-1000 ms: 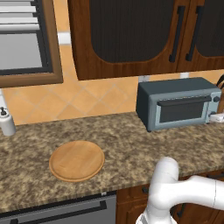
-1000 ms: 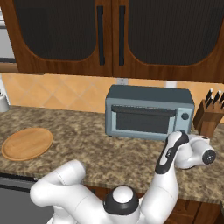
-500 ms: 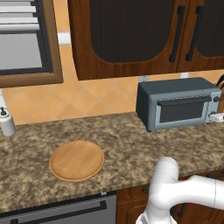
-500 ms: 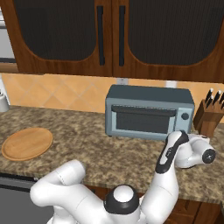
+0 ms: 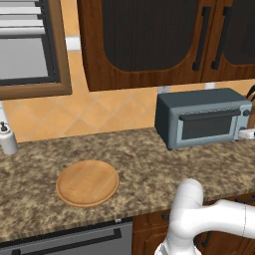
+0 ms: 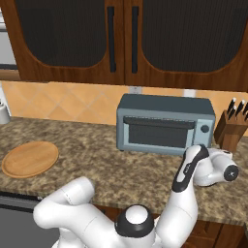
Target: Pick up the kebab skewer and baguette bread, and place them inside the toaster oven. Close the toaster oven door and start by setting the timer.
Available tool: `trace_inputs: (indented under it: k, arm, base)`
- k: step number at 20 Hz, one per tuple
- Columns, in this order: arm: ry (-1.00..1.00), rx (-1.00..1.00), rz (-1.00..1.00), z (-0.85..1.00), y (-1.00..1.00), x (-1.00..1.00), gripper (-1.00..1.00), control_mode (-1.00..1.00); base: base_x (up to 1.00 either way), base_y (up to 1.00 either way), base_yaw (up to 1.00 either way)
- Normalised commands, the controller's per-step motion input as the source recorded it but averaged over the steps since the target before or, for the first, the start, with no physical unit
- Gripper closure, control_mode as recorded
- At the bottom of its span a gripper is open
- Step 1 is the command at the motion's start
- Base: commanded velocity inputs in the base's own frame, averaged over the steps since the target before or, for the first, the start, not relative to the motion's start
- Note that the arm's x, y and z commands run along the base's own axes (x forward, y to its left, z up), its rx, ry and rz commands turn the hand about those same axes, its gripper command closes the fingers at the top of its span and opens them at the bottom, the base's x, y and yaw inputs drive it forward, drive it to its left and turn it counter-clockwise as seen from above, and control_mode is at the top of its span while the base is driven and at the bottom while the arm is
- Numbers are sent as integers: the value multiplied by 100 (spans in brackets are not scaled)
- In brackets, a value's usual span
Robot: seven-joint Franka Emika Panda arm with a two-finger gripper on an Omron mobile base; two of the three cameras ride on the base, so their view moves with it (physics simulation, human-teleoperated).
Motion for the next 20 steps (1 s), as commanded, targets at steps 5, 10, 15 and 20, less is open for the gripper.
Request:
trace_inputs:
  k: [5,10,15,20]
  arm:
    - [0,0,-1,0,0,0,100,-100]
    - [0,7,-6,0,0,0,100,-100]
    - [0,21,-17,-1,-4,0,100,-100]
    - [0,21,-18,0,-1,0,100,-100]
  base:
    - [0,0,0]
    - [0,0,0]
    - [0,0,0]
    - [0,0,0]
